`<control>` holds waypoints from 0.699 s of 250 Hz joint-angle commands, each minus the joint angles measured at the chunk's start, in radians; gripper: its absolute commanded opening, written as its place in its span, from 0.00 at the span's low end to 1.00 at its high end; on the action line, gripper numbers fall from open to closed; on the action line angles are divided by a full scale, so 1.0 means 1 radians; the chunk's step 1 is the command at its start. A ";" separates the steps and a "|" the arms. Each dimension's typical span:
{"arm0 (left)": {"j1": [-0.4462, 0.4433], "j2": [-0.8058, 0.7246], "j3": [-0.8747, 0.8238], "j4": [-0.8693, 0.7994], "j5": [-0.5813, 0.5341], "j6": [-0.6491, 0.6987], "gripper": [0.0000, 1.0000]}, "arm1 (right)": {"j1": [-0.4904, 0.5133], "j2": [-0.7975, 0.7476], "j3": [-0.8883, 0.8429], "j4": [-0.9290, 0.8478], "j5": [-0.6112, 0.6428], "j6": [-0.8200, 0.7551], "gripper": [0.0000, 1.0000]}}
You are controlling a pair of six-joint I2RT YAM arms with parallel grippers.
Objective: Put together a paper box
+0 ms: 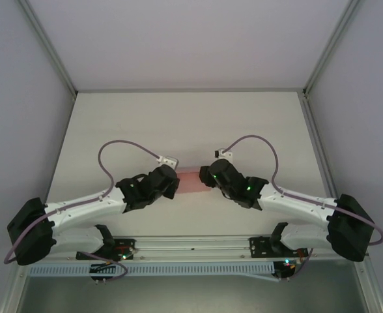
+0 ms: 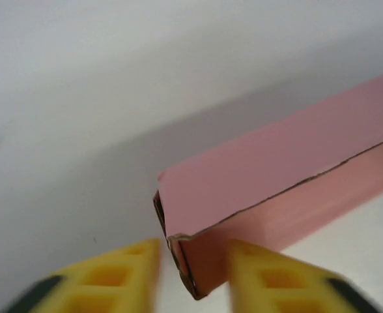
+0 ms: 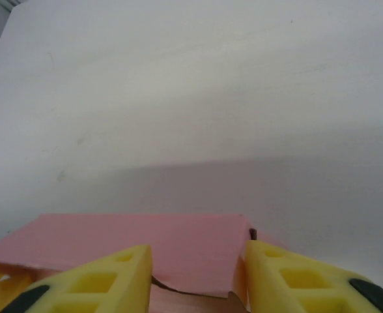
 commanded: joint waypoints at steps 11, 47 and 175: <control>-0.007 -0.051 0.064 -0.170 0.026 -0.016 0.50 | -0.006 0.029 -0.053 -0.090 -0.047 0.060 0.33; 0.001 -0.061 0.120 -0.233 0.017 -0.062 0.80 | -0.004 0.026 -0.081 -0.081 -0.059 0.099 0.32; 0.364 -0.049 -0.077 0.125 0.561 -0.107 0.87 | -0.003 0.056 -0.107 -0.057 -0.057 0.128 0.31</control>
